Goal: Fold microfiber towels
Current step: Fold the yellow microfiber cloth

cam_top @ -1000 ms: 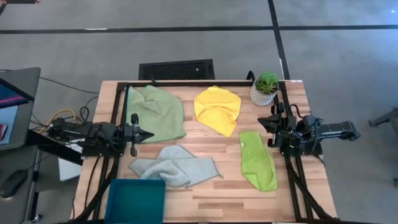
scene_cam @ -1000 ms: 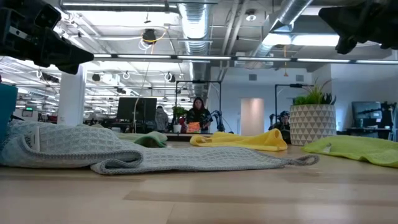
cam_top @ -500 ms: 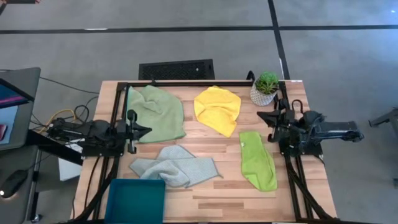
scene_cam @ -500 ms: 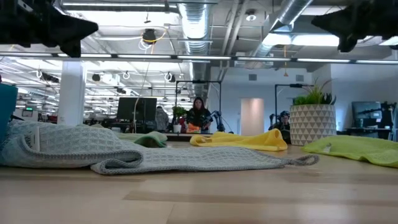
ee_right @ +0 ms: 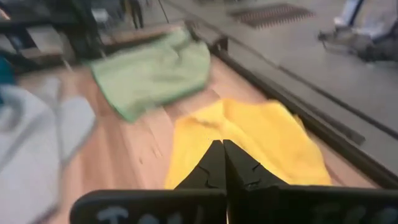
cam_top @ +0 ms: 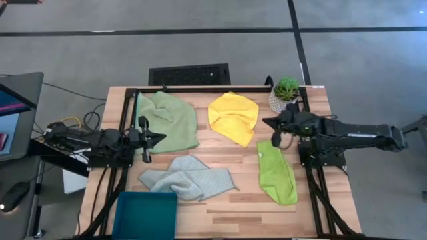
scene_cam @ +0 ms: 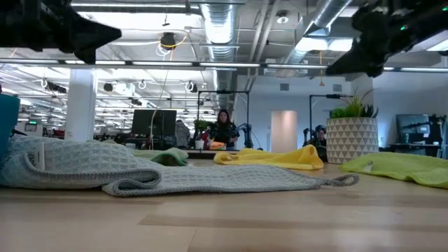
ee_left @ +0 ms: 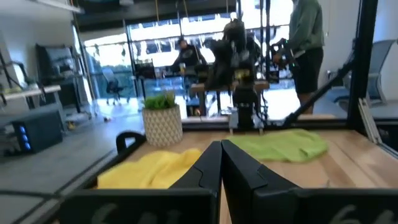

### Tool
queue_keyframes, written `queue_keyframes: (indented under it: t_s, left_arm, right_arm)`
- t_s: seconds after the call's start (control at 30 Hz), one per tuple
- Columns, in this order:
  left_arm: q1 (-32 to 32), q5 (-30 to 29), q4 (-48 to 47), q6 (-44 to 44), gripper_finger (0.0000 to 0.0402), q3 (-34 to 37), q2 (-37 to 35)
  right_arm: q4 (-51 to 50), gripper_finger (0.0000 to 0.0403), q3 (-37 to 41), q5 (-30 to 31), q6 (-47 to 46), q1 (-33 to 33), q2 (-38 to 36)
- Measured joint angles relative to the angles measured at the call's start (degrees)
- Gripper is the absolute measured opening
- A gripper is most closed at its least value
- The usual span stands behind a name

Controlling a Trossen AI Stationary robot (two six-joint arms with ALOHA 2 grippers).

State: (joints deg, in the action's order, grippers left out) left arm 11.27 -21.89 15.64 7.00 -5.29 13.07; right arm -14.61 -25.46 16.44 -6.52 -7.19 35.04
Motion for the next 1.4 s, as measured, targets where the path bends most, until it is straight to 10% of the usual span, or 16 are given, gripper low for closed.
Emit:
queue_keyframes:
  t_s: [0.37, 0.73, 0.97, 1.4]
  left_arm:
    - [-1.5, -2.3, 2.4, 11.6, 0.0, -16.2, 21.7]
    - [-8.2, -2.5, -16.2, -3.7, 0.0, -31.6, 44.2]
    - [-8.1, -2.3, -15.7, -2.5, 0.0, -34.5, 48.7]
    - [-8.1, -2.3, -15.8, -2.3, 0.0, -34.7, 48.8]
  right_arm:
    - [0.1, 0.0006, -5.2, -0.1, 2.9, -4.1, 15.4]
    - [-0.2, 0.0044, -6.5, -7.7, 5.2, -3.7, 23.1]
    - [-0.2, 0.0091, -6.5, -17.2, 13.2, 0.8, 29.0]
    - [6.1, 0.014, -6.5, -16.1, 18.9, 5.2, 44.3]
